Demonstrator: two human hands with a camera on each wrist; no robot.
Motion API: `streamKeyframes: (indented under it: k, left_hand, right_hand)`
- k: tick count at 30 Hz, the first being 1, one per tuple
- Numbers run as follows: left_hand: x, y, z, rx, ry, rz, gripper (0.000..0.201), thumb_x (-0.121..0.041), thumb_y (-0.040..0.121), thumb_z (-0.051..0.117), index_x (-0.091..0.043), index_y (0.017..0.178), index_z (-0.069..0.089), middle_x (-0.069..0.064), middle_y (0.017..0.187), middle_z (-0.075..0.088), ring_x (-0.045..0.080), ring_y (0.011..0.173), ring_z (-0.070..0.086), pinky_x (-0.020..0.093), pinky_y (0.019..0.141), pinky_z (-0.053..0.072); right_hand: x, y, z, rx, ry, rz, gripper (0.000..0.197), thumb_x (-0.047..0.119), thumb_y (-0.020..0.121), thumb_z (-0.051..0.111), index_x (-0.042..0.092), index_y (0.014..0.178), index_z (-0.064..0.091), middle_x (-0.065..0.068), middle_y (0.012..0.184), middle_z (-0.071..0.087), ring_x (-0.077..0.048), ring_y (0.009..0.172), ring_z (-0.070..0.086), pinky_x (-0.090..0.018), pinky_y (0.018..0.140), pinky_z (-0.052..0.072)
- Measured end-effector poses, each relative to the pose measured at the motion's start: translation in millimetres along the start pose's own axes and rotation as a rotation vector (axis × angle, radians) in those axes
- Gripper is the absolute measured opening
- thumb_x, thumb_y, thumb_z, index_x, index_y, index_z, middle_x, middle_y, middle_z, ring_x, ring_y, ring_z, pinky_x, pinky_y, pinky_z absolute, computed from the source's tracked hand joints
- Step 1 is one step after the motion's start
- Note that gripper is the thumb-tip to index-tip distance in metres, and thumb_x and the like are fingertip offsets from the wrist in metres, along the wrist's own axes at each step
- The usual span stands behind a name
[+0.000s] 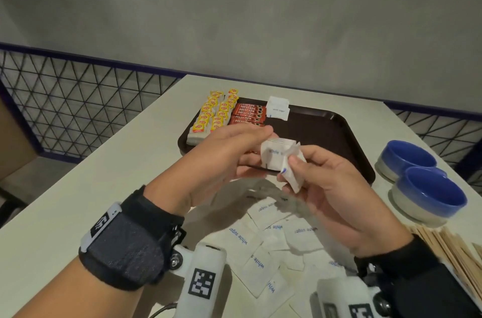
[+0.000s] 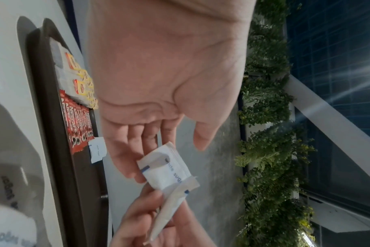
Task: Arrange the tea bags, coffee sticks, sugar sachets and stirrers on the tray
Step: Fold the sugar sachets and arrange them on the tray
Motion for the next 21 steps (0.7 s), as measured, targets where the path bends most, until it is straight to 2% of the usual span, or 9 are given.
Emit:
streamKeyframes:
  k: [3, 5, 7, 10, 13, 15, 16, 18, 21]
  left_hand:
    - [-2, -2, 4, 0.037, -0.015, 0.042, 0.025, -0.013, 0.087, 0.075, -0.011, 0.112, 0.073, 0.011, 0.108, 0.078, 0.021, 0.095, 0.075, 0.034, 0.083, 0.06]
    - [-3, -1, -1, -0.024, 0.012, 0.063, 0.026, 0.001, 0.087, 0.073, -0.009, 0.111, 0.074, 0.012, 0.108, 0.078, 0.024, 0.098, 0.076, 0.031, 0.078, 0.06]
    - [-3, 0, -6, -0.094, 0.018, 0.065, 0.025, 0.006, 0.088, 0.071, -0.006, 0.109, 0.074, 0.012, 0.105, 0.079, 0.024, 0.096, 0.077, 0.028, 0.074, 0.06]
    - [-2, 1, -10, -0.161, 0.073, 0.065, 0.02, 0.005, 0.089, 0.07, -0.007, 0.103, 0.075, 0.008, 0.101, 0.08, 0.022, 0.097, 0.077, 0.029, 0.075, 0.061]
    - [1, 1, -8, -0.172, 0.136, 0.057, 0.018, 0.003, 0.089, 0.071, -0.011, 0.099, 0.079, 0.005, 0.097, 0.081, 0.02, 0.093, 0.078, 0.032, 0.075, 0.062]
    - [4, 0, -1, -0.134, 0.142, 0.044, 0.019, 0.002, 0.09, 0.071, -0.012, 0.098, 0.08, 0.005, 0.094, 0.081, 0.017, 0.085, 0.077, 0.03, 0.072, 0.062]
    - [5, -1, 3, -0.104, 0.142, 0.041, 0.019, 0.001, 0.091, 0.07, -0.013, 0.098, 0.081, 0.007, 0.094, 0.081, 0.018, 0.083, 0.077, 0.03, 0.072, 0.062]
    - [5, -4, 12, -0.036, 0.133, 0.039, 0.018, -0.004, 0.092, 0.069, -0.016, 0.099, 0.082, 0.01, 0.096, 0.08, 0.022, 0.086, 0.077, 0.032, 0.074, 0.061]
    - [5, -5, 16, 0.007, 0.057, 0.023, 0.021, -0.008, 0.099, 0.061, -0.012, 0.105, 0.08, 0.014, 0.1, 0.08, 0.025, 0.09, 0.077, 0.035, 0.076, 0.063]
  right_hand:
    - [-1, 3, -6, -0.04, 0.164, 0.038, 0.026, 0.01, 0.09, 0.063, -0.003, 0.113, 0.069, -0.018, 0.09, 0.069, -0.017, 0.075, 0.066, -0.026, 0.066, 0.058]
    - [-2, 4, -11, -0.089, 0.132, 0.011, 0.024, 0.01, 0.094, 0.063, -0.001, 0.114, 0.07, -0.019, 0.095, 0.073, -0.017, 0.076, 0.067, -0.025, 0.064, 0.058]
    - [2, 5, -19, -0.166, 0.038, -0.065, 0.019, 0.01, 0.095, 0.064, 0.002, 0.111, 0.071, -0.02, 0.102, 0.075, -0.02, 0.079, 0.067, -0.027, 0.063, 0.056]
    - [12, 1, -25, -0.213, 0.015, -0.161, 0.011, 0.006, 0.093, 0.064, 0.003, 0.101, 0.072, -0.014, 0.095, 0.074, -0.021, 0.08, 0.064, -0.03, 0.061, 0.051]
    - [20, -5, -15, -0.106, -0.012, -0.194, 0.008, 0.005, 0.082, 0.067, 0.004, 0.088, 0.072, -0.014, 0.087, 0.068, -0.025, 0.079, 0.064, -0.033, 0.064, 0.054]
    - [20, -7, -9, -0.071, -0.12, -0.227, 0.006, 0.004, 0.076, 0.071, 0.006, 0.08, 0.075, -0.008, 0.101, 0.072, -0.026, 0.086, 0.066, -0.035, 0.073, 0.054]
    - [20, -7, -8, -0.08, -0.187, -0.255, 0.009, 0.001, 0.077, 0.072, 0.009, 0.078, 0.077, -0.002, 0.111, 0.072, -0.023, 0.093, 0.069, -0.036, 0.079, 0.054]
    - [16, -5, -3, -0.078, -0.307, -0.291, 0.015, 0.001, 0.084, 0.074, 0.014, 0.081, 0.081, -0.001, 0.117, 0.071, -0.023, 0.103, 0.07, -0.041, 0.085, 0.056]
    - [12, -4, -1, -0.048, -0.34, -0.308, 0.01, 0.008, 0.091, 0.072, 0.014, 0.092, 0.079, -0.011, 0.103, 0.073, -0.028, 0.093, 0.07, -0.042, 0.077, 0.058]
Point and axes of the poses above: each hand's wrist, its own y-axis towards the middle knuckle, its own z-axis out of the palm, x = y × z, the point moved 7 cm from there along y, towards the middle knuckle
